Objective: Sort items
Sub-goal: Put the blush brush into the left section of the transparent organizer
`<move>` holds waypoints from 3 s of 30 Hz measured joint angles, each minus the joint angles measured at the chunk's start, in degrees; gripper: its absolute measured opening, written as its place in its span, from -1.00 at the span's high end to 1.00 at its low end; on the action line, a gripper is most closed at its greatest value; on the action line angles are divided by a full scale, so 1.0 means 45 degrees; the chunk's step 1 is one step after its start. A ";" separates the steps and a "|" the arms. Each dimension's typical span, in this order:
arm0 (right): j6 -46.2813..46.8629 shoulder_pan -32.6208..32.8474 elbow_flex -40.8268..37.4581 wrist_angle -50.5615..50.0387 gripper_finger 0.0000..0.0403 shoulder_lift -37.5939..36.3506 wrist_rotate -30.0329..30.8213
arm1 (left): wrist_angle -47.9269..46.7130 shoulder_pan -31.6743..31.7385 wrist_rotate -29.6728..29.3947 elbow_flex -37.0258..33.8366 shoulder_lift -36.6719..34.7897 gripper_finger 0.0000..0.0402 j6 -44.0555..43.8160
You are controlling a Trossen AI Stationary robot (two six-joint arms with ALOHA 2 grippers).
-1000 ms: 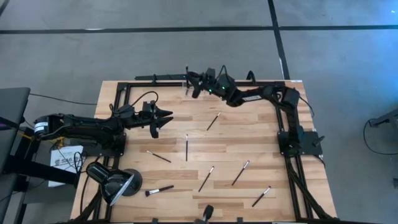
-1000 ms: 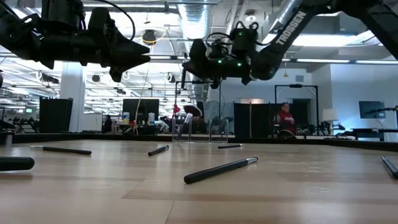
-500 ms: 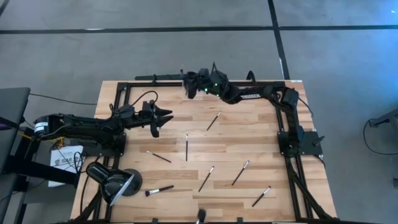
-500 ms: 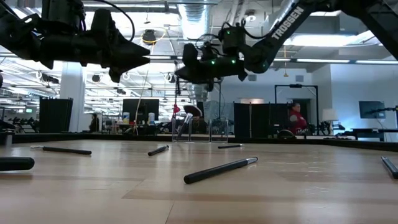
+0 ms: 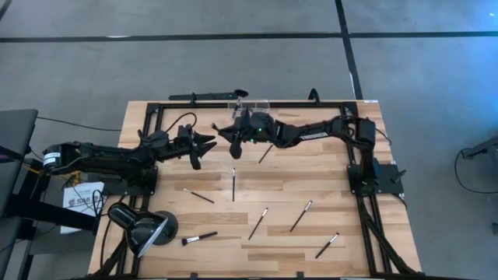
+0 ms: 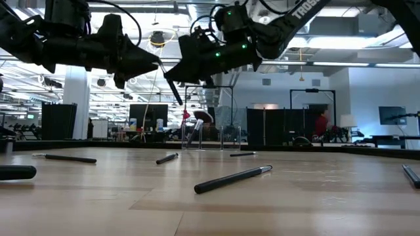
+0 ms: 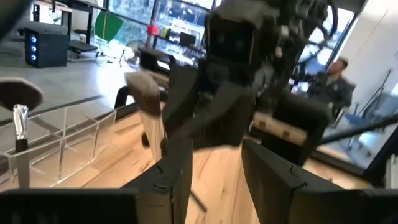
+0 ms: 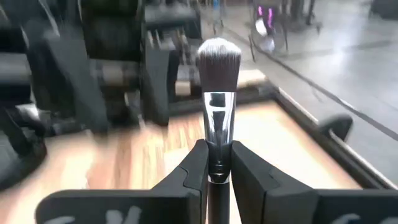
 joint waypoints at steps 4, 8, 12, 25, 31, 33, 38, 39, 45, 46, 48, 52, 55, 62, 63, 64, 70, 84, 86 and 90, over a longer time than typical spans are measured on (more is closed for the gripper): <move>-0.0050 0.0233 0.0005 -0.0215 0.78 -0.0040 0.0652 | 0.0442 -0.0027 0.0004 0.0000 -0.0010 0.29 -0.0758; -0.0143 0.0483 0.0005 0.0328 0.79 -0.0040 0.1349 | 0.0412 -0.0024 -0.0108 0.0000 0.0026 0.18 -0.1277; -0.0851 0.0931 0.0005 0.0545 0.79 -0.0040 0.2268 | 0.0355 -0.0029 -0.0860 0.0000 0.0063 0.03 -0.1485; -0.2221 0.2001 0.0005 0.0690 0.79 -0.0040 0.4622 | 0.0169 -0.0128 -0.1568 0.0000 0.0063 -0.19 -0.1105; -0.2012 0.1992 0.0005 0.0984 0.79 -0.0040 0.4622 | 0.0872 -0.0634 -0.1518 -0.0003 0.0063 -0.17 -0.0957; -0.1871 0.2023 0.0005 0.1053 0.79 -0.0040 0.4619 | 0.1073 -0.0748 -0.1579 -0.0005 0.0063 -0.17 -0.0822; -0.1841 0.2171 0.0005 0.1321 0.79 -0.0040 0.4616 | 0.1082 -0.1073 -0.2220 -0.0001 0.0108 -0.15 0.0224; -0.1841 0.2221 0.0005 0.1330 0.79 -0.0040 0.4613 | 0.1079 -0.1144 -0.2227 -0.0005 0.0147 -0.13 0.0437; -0.1807 0.2328 0.0005 0.1338 0.79 -0.0029 0.4588 | 0.2076 -0.1551 -0.2535 -0.0005 0.0563 -0.01 0.0948; -0.1804 0.2349 0.0005 0.1430 0.79 0.0027 0.4590 | 0.2346 -0.1638 -0.2515 -0.0005 0.0688 0.01 0.0950; -0.1802 0.2393 0.0005 0.1510 0.79 0.0098 0.4612 | 0.2662 -0.1717 -0.2531 -0.0005 0.0961 0.05 0.0954; -0.1706 0.2477 0.0005 0.1584 0.79 0.0101 0.4603 | 0.3133 -0.1763 -0.2988 -0.0005 0.1554 0.15 0.0950; -0.1709 0.2488 0.0005 0.1456 0.79 0.0106 0.4609 | 0.3293 -0.1763 -0.3343 -0.0005 0.1889 0.24 0.0951; -0.1541 0.2396 0.0005 0.1021 0.79 0.0111 0.4629 | 0.3556 -0.1763 -0.3570 0.0000 0.2001 0.58 0.1011; -0.1473 0.2396 0.0005 0.0988 0.79 0.0146 0.4637 | 0.3556 -0.1763 -0.3582 0.0000 0.2001 0.65 0.0999; -0.1412 0.2397 0.0005 0.0974 0.79 0.0164 0.4644 | 0.3526 -0.1768 -0.3629 0.0000 0.2001 0.72 0.0979; -0.1355 0.2459 0.0005 0.0886 0.79 0.0164 0.4694 | 0.3482 -0.1763 -0.3663 -0.0010 0.2001 0.89 0.0906; -0.1267 0.2463 -0.0005 0.0688 0.64 0.0118 0.4569 | 0.2951 -0.1763 -0.3623 0.0000 0.1982 0.90 0.1519; -0.1183 0.2469 -0.0002 0.0530 0.55 0.0066 0.4541 | 0.2869 -0.1755 -0.3671 0.0000 0.1987 0.90 0.1682; -0.0509 0.2489 0.0005 -0.1510 0.34 0.0048 0.4433 | 0.2731 -0.1739 -0.3769 0.0000 0.1987 0.90 0.1959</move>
